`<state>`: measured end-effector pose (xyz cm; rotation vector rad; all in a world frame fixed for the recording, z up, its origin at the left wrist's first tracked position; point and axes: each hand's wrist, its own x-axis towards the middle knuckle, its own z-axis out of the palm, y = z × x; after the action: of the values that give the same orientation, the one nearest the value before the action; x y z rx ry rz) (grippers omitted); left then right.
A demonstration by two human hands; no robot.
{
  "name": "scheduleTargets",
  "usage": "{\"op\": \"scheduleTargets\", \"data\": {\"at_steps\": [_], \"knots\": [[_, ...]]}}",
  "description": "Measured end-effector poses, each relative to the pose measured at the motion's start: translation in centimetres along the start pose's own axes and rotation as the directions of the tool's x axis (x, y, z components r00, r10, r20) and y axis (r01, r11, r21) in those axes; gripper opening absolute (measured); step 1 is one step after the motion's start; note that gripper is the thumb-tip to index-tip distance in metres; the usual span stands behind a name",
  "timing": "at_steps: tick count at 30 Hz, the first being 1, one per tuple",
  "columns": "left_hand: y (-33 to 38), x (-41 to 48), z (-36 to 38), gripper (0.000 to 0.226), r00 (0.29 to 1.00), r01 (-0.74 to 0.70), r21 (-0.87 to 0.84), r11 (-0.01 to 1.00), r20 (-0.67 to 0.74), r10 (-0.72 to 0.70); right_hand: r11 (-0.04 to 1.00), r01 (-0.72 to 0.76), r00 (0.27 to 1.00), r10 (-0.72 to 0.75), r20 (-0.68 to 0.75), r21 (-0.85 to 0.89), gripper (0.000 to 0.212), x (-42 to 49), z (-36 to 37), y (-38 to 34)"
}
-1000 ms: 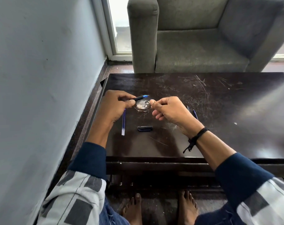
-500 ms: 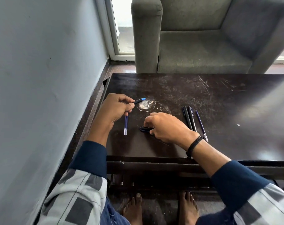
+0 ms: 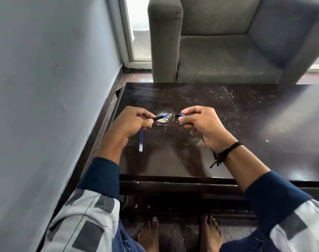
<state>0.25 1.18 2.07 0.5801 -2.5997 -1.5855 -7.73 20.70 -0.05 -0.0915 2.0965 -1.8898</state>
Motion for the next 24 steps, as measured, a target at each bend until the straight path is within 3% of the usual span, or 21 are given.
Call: {"op": "scheduleTargets", "data": {"at_steps": [16,24], "knots": [[0.2,0.1,0.8,0.019,0.995,-0.019,0.082,0.996,0.102,0.01,0.991,0.052,0.99,-0.036,0.137,-0.121,0.017,-0.4,0.5,-0.2],[0.2,0.2,1.3,0.02,0.99,-0.063,0.045,0.997,0.125,0.057,0.996,0.034,0.993,-0.024,0.114,-0.083,0.025,-0.9,0.8,-0.3]]}}
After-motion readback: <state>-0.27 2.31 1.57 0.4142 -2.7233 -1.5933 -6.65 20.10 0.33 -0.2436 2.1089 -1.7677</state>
